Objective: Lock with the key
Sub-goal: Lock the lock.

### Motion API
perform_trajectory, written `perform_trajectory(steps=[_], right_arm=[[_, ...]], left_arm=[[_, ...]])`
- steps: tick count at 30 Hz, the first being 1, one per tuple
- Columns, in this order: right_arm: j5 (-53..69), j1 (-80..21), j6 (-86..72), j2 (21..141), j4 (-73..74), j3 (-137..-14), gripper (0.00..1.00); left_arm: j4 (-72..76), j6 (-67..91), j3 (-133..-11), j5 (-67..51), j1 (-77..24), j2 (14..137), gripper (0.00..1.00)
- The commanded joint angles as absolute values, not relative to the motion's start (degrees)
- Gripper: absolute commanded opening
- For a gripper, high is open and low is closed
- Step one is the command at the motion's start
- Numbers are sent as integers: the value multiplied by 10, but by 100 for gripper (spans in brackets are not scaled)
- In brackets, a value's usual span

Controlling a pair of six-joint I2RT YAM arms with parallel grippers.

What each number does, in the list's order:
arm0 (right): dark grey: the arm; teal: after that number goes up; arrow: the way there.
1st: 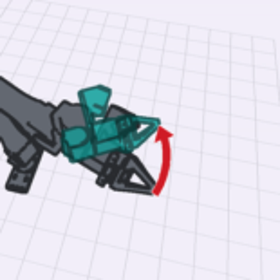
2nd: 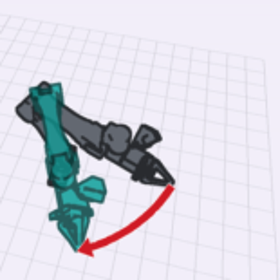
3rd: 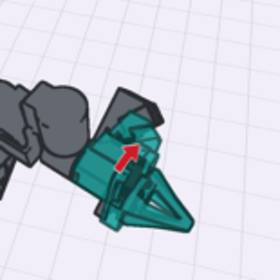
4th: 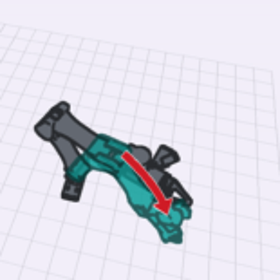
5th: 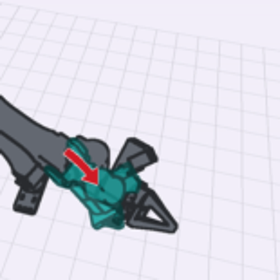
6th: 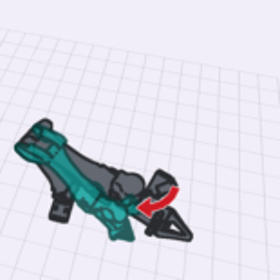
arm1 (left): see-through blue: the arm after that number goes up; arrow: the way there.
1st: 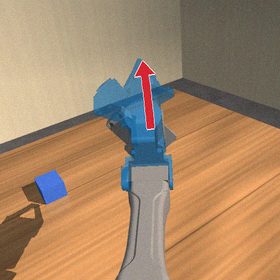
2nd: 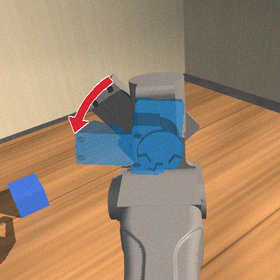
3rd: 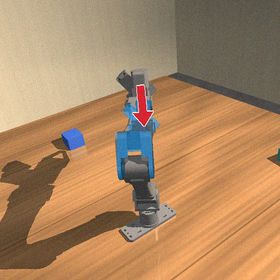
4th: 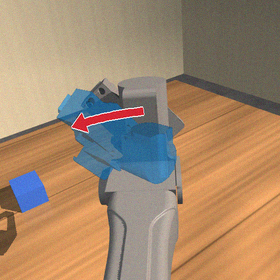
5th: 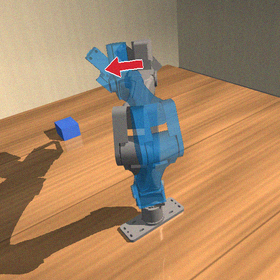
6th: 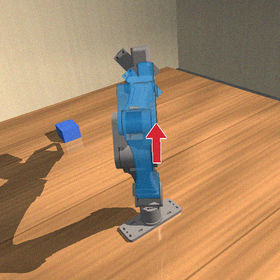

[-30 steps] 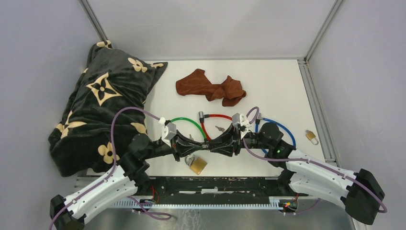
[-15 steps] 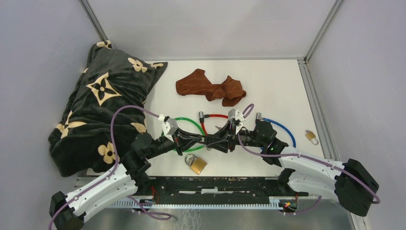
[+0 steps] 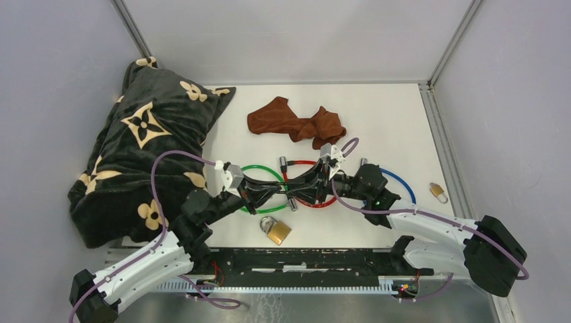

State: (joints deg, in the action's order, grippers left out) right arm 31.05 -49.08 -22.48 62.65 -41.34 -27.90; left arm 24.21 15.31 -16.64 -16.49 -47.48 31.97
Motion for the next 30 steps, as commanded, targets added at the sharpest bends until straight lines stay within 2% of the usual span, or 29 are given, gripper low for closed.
perform_trajectory(steps=[1, 5, 8, 20, 30], right_arm=[[330, -516, -230, 679, -522, -354, 0], [441, -518, -209, 717, -515, -409, 0], [439, -517, -153, 724, -457, -413, 0], [503, -533, -142, 793, -488, -403, 0], [496, -553, -117, 777, -454, -455, 0]], left_arm=[[290, 198, -198, -332, -523, 332, 2], [300, 196, -210, -350, -534, 334, 2], [304, 210, -230, -347, -536, 332, 2], [329, 185, -271, -367, -575, 362, 2], [312, 227, -247, -319, -581, 381, 2]])
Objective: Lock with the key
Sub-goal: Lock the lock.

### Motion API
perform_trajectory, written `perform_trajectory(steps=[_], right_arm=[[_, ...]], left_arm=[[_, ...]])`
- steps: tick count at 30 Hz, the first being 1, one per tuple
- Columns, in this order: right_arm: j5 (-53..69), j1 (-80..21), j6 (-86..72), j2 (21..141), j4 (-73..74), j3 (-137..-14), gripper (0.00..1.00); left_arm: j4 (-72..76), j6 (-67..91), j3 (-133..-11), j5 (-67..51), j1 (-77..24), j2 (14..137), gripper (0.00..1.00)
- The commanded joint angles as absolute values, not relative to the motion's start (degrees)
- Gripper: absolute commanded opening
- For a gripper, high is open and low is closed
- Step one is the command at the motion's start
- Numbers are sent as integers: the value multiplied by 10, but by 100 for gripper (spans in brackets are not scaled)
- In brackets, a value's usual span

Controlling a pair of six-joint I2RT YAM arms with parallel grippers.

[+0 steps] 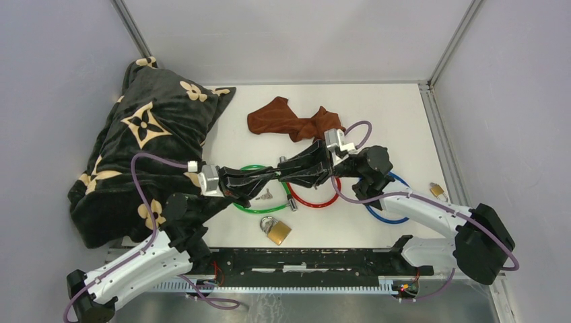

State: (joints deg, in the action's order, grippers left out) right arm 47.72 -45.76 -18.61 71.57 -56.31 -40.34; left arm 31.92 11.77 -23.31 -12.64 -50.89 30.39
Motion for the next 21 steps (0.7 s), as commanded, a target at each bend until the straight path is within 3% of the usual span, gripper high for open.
perform_trajectory(steps=[1, 9, 21], right_arm=[[494, -556, -108, 777, -443, -469, 0], [471, -573, -38, 786, -319, -557, 0], [396, -567, 35, 682, -225, -508, 0]], left_arm=[[309, 230, -250, -320, -582, 384, 2], [268, 239, -269, -334, -581, 415, 2], [35, 117, -348, -326, -554, 436, 2]])
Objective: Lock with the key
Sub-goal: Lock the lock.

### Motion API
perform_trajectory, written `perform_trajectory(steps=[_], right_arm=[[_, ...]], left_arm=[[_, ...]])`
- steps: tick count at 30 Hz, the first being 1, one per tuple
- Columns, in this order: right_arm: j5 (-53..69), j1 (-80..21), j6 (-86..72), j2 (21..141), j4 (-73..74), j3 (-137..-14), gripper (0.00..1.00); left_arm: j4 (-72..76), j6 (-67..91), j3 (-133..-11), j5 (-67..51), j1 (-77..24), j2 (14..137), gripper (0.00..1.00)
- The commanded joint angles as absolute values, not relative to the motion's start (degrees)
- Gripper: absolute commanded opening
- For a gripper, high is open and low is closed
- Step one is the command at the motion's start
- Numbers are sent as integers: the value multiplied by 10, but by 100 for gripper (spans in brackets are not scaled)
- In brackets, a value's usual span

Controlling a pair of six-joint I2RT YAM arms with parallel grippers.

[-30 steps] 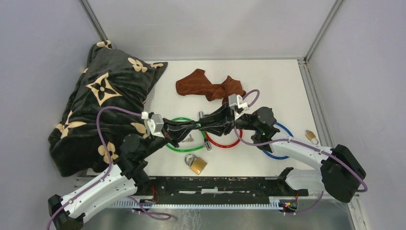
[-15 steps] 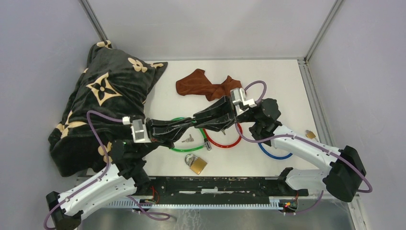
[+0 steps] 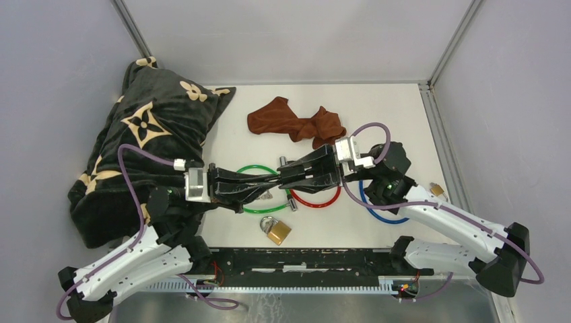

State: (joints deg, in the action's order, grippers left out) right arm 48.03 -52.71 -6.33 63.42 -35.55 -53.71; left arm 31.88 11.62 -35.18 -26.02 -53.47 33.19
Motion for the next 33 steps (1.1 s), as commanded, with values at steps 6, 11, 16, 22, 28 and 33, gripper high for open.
perform_trajectory(steps=[6, 11, 16, 22, 28, 33], right_arm=[[391, -566, 35, 671, -235, -492, 0], [394, -565, 40, 672, -231, -499, 0], [398, -565, 41, 688, -232, -509, 0], [400, -565, 47, 693, -224, -514, 0], [397, -565, 58, 680, -211, -510, 0], [379, -563, 69, 659, -181, -497, 0]], left_arm=[[81, 110, -353, -332, -553, 456, 2], [91, 80, -341, -331, -566, 468, 2], [84, 93, -339, -335, -580, 483, 2], [92, 106, -325, -334, -606, 500, 2], [67, 135, -318, -309, -606, 515, 2], [-20, 86, -312, -257, -593, 507, 2]])
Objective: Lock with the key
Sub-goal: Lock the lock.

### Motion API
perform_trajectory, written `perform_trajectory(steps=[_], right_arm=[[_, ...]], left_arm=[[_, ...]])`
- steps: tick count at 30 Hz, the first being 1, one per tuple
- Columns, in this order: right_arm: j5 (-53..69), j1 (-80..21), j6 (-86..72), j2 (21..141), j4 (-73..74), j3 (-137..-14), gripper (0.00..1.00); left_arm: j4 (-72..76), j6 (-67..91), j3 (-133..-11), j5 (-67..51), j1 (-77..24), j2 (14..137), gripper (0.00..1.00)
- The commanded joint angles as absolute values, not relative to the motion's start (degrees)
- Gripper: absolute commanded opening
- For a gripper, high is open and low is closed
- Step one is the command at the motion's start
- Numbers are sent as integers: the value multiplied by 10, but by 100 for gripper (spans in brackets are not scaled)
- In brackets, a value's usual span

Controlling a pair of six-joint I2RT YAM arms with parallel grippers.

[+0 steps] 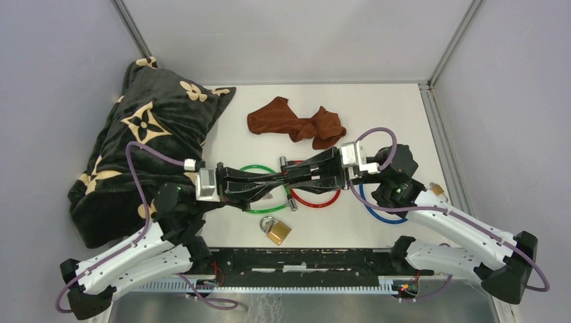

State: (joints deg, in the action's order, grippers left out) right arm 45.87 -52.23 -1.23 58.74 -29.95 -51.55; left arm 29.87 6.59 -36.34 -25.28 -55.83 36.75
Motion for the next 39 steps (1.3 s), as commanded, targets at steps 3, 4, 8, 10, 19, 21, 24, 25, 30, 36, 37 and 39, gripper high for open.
perform_trajectory(steps=[3, 4, 8, 10, 19, 21, 24, 25, 30, 36, 37, 39], right_arm=[[376, -562, 67, 654, -179, -491, 0], [377, -562, 68, 655, -178, -493, 0], [375, -562, 70, 665, -179, -496, 0], [376, -562, 71, 667, -182, -492, 0], [391, -549, 72, 681, -186, -491, 0], [395, -549, 73, 680, -186, -491, 0], [400, -548, 79, 675, -177, -489, 0], [403, -548, 83, 675, -171, -489, 0], [437, -540, 105, 660, -137, -486, 0], [486, -533, 122, 663, -118, -487, 0], [486, -533, 129, 668, -107, -490, 0], [490, -530, 130, 672, -104, -488, 0]], left_arm=[[-16, 52, -327, -236, -586, 499, 2], [-8, 45, -335, -237, -587, 500, 2], [-2, 11, -362, -241, -589, 511, 2], [12, 4, -370, -241, -589, 513, 2], [29, -33, -389, -233, -633, 529, 2], [37, -18, -393, -241, -635, 535, 2], [34, -10, -394, -262, -637, 538, 2], [42, -6, -392, -267, -637, 537, 2], [67, 28, -402, -313, -638, 534, 2], [58, 48, -405, -319, -640, 535, 2], [57, 50, -409, -317, -640, 535, 2], [52, 50, -419, -310, -640, 536, 2]])
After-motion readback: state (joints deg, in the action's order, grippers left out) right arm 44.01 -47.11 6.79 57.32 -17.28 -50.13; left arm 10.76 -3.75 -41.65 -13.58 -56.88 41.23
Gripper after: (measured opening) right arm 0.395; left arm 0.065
